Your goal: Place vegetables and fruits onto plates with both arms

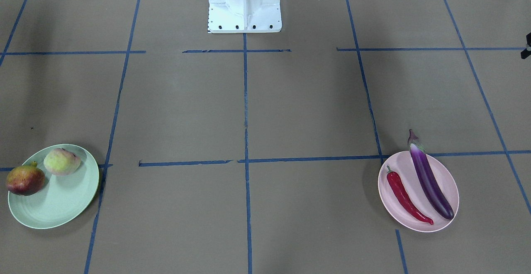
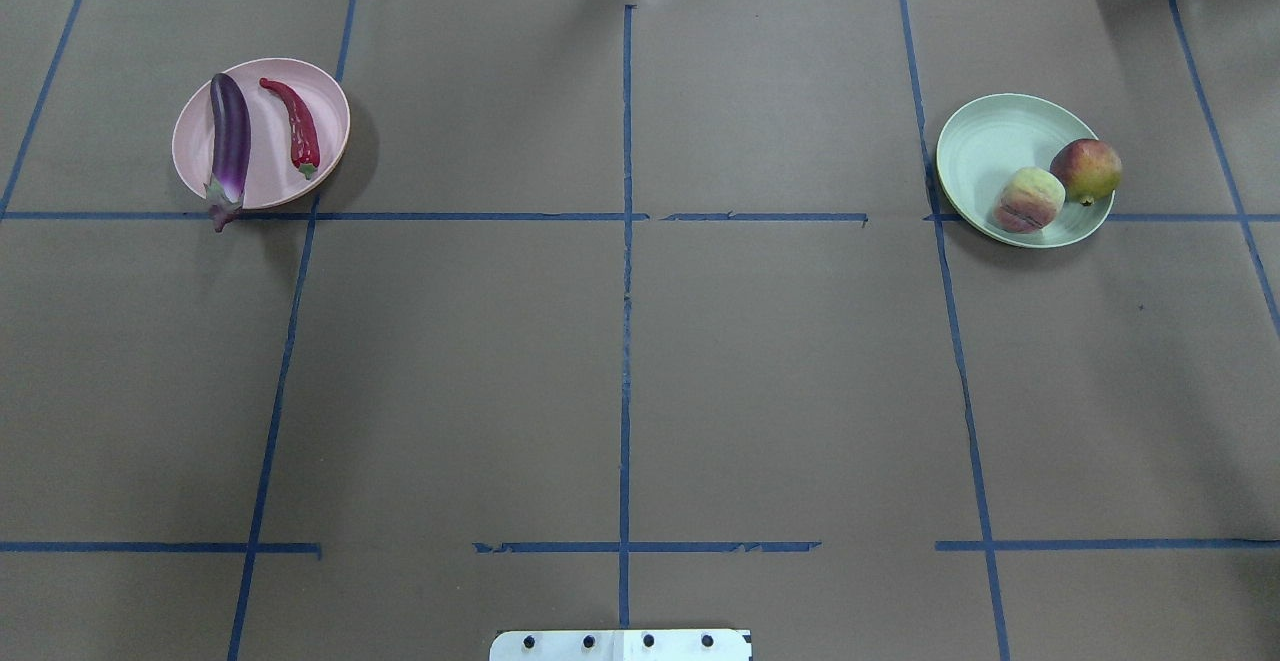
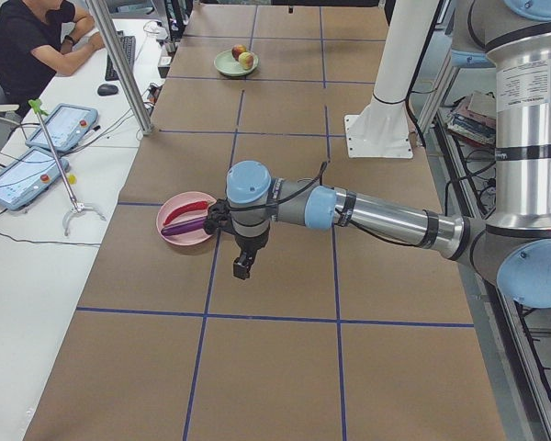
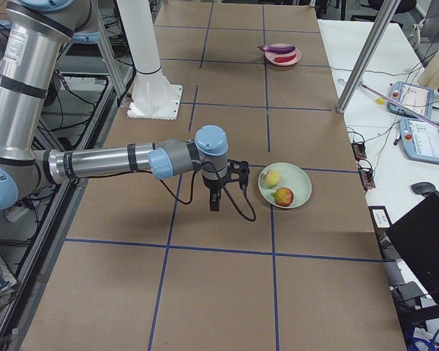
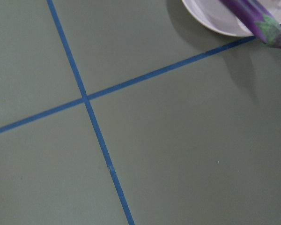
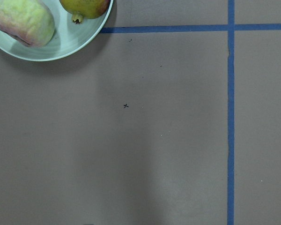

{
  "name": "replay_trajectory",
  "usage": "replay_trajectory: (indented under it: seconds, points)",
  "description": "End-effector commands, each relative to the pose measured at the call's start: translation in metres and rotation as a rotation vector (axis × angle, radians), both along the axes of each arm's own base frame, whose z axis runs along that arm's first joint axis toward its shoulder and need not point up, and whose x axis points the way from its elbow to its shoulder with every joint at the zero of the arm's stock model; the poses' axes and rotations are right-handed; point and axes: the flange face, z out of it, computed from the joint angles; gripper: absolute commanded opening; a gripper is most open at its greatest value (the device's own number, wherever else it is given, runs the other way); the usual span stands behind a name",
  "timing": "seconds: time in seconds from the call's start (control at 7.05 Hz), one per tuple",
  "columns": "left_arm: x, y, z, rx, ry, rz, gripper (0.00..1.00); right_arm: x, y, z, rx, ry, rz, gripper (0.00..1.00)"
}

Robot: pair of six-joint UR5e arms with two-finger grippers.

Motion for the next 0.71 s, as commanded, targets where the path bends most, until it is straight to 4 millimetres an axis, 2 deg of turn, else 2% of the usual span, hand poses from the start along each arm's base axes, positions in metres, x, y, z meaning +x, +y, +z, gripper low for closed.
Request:
replay_trajectory:
  seconds: [0.0, 0.57]
  points:
    - [-0.002, 0.008, 0.001, -0.040, -0.003, 0.001, 1.00, 0.001, -0.003, 0.016, 0.011, 0.005, -0.027, 1.00]
    - [-0.003, 0.038, 0.031, -0.106, 0.013, 0.002, 1.00, 0.011, 0.000, 0.015, 0.014, 0.010, -0.005, 1.00]
